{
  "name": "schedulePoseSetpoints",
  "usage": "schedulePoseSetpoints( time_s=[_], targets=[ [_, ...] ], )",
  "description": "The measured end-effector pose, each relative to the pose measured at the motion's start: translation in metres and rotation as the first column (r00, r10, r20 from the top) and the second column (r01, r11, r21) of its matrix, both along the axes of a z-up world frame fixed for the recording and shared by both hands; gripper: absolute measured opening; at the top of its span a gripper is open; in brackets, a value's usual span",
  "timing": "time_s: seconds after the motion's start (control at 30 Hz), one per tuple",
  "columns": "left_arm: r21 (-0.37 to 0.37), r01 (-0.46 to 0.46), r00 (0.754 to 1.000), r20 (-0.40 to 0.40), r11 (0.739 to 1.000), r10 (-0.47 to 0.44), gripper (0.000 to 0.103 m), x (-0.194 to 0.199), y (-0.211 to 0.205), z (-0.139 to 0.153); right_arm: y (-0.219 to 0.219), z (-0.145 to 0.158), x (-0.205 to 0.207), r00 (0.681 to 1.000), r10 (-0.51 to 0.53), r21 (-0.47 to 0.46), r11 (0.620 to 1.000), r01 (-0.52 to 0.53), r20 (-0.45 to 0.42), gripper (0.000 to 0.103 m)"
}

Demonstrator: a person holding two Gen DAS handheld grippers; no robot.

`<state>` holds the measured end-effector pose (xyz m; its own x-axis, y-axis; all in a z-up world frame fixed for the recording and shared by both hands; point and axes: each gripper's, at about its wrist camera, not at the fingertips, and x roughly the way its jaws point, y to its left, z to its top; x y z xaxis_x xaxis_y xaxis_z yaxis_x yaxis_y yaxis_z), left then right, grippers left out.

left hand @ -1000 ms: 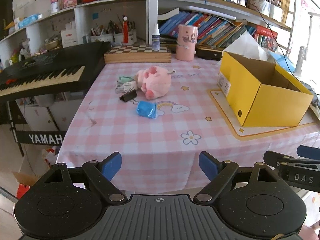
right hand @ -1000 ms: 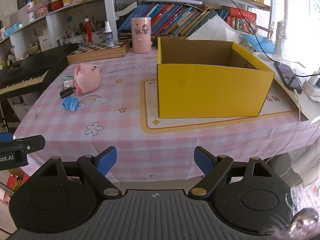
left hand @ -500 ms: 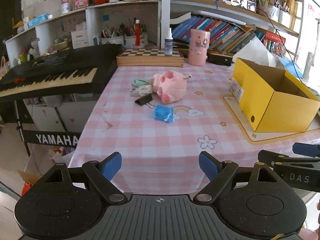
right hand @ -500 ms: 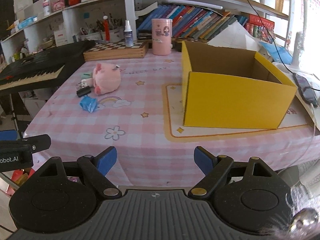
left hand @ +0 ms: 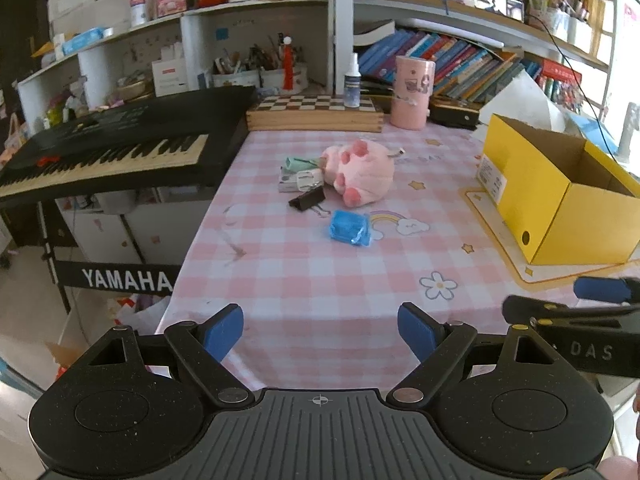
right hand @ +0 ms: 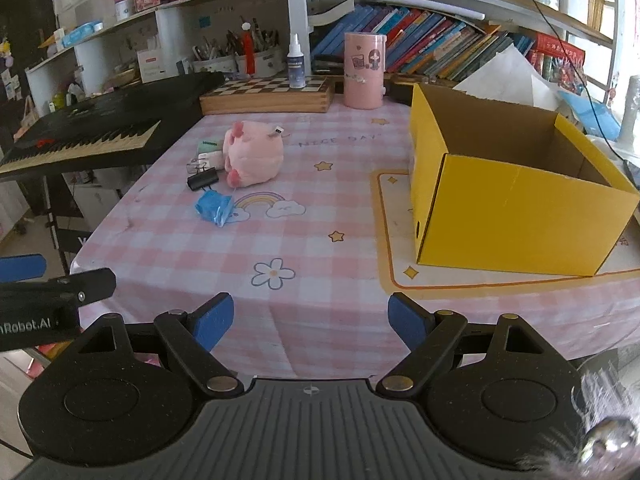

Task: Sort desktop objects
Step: 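Withdraw both tools from the box back toward the table items, then grasp the blue item with the left tool while the right tool grasps the pink plush pig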

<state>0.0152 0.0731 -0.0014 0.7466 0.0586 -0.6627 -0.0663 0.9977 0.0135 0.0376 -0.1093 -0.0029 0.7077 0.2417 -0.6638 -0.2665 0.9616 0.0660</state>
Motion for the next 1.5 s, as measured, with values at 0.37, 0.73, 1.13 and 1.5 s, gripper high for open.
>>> schedulePoseSetpoints(
  time_s=[0.37,0.73,1.13,1.5],
  targets=[
    [-0.006,-0.022,1.000,-0.016,1.000,0.022,0.085,0.032,0.006,-0.004,0.009,-0.002,0.039,1.000,0.029,0.011,1.000,-0.029,0.005,0.073],
    [-0.025,-0.036,0.999,-0.023,0.999,0.036,0.081,0.090,0.000,-0.013,0.018,0.006,0.104,0.995,0.090,0.017,0.996,-0.091,0.045,0.071],
    [-0.030,0.015,0.997,-0.077,0.999,-0.017,0.068,0.156,-0.012,-0.038,0.031,0.012,0.170,0.983,0.181,0.043,0.982,-0.183,0.042,0.073],
    [-0.052,0.048,0.987,-0.153,0.997,-0.056,0.040,0.186,-0.014,-0.060,0.058,0.005,0.216,0.955,0.296,0.046,0.954,-0.295,-0.013,0.083]
  ],
)
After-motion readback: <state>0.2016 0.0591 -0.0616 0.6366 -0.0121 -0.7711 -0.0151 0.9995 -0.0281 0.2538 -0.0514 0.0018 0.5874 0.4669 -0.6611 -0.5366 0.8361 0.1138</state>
